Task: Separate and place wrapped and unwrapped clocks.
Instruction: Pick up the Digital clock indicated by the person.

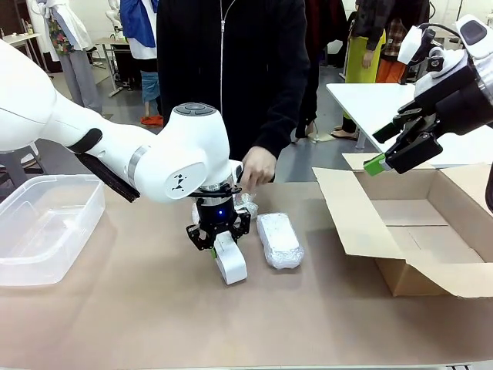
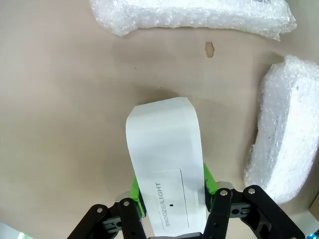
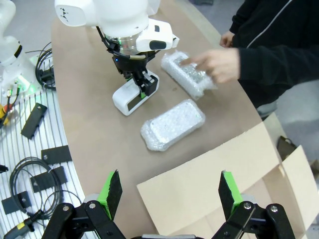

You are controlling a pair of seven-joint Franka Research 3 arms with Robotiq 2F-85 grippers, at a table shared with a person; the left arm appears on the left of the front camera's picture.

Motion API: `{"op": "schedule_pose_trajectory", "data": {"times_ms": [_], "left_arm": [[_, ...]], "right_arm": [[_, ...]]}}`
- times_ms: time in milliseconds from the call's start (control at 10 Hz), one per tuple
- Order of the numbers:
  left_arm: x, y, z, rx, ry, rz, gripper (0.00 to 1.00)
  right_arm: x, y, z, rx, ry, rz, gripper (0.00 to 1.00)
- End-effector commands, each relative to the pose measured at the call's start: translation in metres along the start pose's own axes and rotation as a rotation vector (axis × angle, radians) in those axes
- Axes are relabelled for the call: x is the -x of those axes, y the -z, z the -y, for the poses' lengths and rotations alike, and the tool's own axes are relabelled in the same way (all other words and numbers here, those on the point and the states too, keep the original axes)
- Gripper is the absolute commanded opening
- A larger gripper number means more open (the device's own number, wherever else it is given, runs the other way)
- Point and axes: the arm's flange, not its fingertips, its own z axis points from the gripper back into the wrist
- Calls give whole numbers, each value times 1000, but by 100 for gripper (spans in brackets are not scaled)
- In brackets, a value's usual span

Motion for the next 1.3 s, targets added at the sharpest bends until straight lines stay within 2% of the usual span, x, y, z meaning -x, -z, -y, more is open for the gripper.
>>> {"op": "schedule_pose_trajectory", "data": {"times_ms": [0, 200, 400, 700, 900, 1100, 1200], "left_arm": [[3, -8, 5, 9, -55, 11, 3], [15, -53, -8, 1, -22, 48, 3], [38, -117, -25, 25, 15, 40, 3], [63, -210, -54, 69, 142, 62, 3], [73, -242, -62, 76, 218, 89, 3], [71, -242, -65, 119, 213, 148, 3], [82, -251, -61, 73, 213, 110, 3]], "right_arm": [[2, 2, -1, -17, 1, 9, 100], [2, 2, -1, -17, 1, 9, 100], [2, 2, -1, -17, 1, 9, 100], [2, 2, -1, -17, 1, 9, 100], [2, 2, -1, -17, 1, 9, 100], [2, 2, -1, -17, 1, 9, 100], [2, 2, -1, -17, 1, 9, 100]]}}
